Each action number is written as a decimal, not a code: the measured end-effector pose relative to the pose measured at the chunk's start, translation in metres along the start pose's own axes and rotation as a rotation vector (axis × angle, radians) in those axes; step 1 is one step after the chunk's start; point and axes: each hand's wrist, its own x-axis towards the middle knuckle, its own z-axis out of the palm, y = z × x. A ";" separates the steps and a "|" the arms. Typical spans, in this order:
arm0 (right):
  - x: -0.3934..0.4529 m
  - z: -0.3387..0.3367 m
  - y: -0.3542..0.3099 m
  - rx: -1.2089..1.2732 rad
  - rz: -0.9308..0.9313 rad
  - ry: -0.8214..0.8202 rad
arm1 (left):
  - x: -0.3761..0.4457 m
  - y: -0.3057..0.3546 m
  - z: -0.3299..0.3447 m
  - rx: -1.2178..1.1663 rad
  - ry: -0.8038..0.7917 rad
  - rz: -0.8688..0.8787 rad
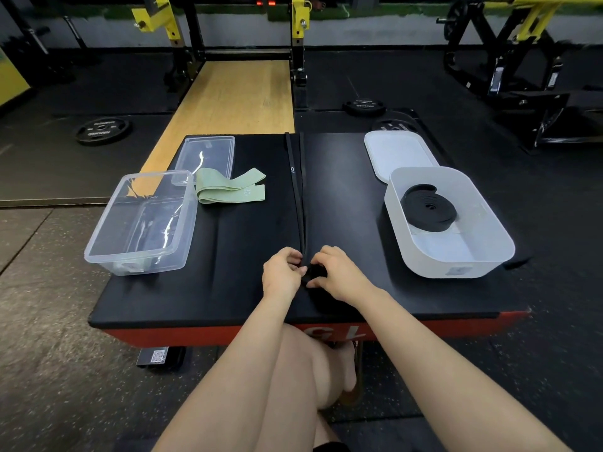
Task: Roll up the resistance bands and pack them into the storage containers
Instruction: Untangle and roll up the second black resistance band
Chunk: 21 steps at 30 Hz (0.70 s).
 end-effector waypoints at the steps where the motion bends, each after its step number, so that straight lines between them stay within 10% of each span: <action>1: 0.002 -0.003 0.001 -0.003 -0.017 -0.024 | 0.001 0.000 -0.001 -0.001 -0.007 -0.006; 9: 0.007 -0.010 0.006 -0.006 -0.070 -0.091 | 0.004 0.002 0.000 0.062 -0.011 -0.032; 21: -0.016 0.028 -0.013 0.026 0.214 0.284 | -0.001 0.005 0.004 -0.024 0.035 -0.068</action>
